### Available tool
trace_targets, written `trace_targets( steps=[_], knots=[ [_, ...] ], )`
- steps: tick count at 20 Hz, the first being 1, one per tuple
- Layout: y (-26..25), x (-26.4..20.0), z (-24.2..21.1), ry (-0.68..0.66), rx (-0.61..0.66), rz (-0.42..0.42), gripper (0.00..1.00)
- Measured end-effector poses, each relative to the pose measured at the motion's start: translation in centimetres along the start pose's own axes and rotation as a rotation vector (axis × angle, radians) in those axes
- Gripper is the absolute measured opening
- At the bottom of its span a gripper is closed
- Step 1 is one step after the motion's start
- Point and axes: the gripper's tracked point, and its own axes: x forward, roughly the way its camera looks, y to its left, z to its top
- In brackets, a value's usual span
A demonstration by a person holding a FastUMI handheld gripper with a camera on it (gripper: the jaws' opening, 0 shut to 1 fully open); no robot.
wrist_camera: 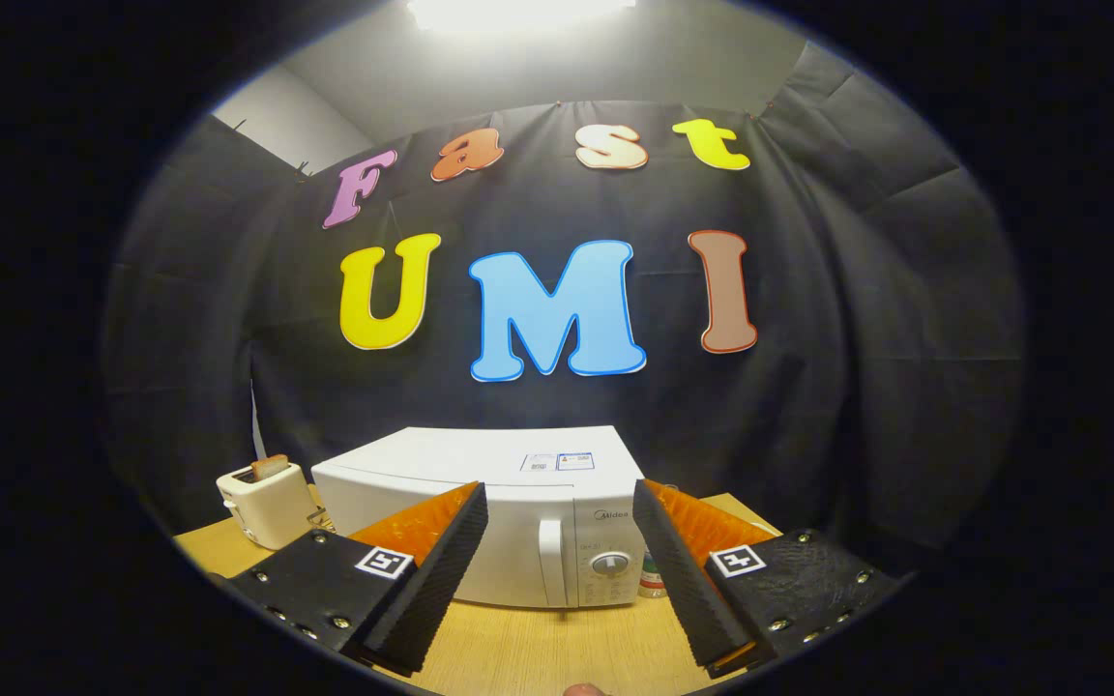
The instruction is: Open the microwave, put the food inside, and close the microwave door.
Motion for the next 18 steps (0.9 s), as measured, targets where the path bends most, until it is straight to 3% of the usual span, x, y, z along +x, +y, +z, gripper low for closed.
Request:
trace_targets(
  steps=[18],
  knots=[
    [0.6, 10.2, -12.1, 0.294, -0.027, 0.021, 0.95]
  ],
)
